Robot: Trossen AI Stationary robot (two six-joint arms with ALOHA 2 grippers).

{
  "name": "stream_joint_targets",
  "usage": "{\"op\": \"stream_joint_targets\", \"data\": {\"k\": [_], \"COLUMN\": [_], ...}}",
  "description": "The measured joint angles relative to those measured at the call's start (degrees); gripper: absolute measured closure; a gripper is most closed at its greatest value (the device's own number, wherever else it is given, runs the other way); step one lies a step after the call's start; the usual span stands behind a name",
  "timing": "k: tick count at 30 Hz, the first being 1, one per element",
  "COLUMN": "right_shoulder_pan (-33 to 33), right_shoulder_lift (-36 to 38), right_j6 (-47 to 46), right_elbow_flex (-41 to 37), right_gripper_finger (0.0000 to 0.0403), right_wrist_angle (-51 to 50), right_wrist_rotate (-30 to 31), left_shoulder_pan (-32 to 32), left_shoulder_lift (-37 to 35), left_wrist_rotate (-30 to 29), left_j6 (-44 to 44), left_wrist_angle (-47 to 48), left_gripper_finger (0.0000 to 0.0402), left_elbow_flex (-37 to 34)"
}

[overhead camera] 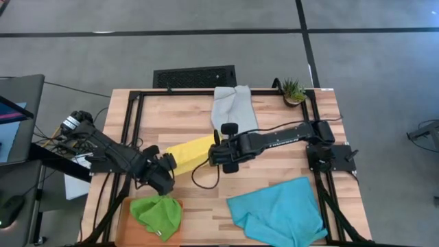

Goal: Fold microfiber towels
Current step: Fold the yellow towel

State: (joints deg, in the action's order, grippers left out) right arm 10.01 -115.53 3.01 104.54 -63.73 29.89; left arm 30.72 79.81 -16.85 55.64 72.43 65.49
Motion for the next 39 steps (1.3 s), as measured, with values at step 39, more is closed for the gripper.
{"op": "stream_joint_targets", "data": {"k": [39], "right_shoulder_pan": [-12.9], "right_shoulder_lift": [0.0], "right_j6": [5.0], "right_elbow_flex": [-13.1], "right_gripper_finger": [0.0351], "right_wrist_angle": [17.5], "right_wrist_rotate": [-9.2], "left_shoulder_pan": [-21.3], "left_shoulder_lift": [0.0], "left_wrist_rotate": [0.4], "left_j6": [-6.9], "left_wrist_angle": [-7.1], "left_gripper_finger": [0.0397], "left_elbow_flex": [-11.1]}}
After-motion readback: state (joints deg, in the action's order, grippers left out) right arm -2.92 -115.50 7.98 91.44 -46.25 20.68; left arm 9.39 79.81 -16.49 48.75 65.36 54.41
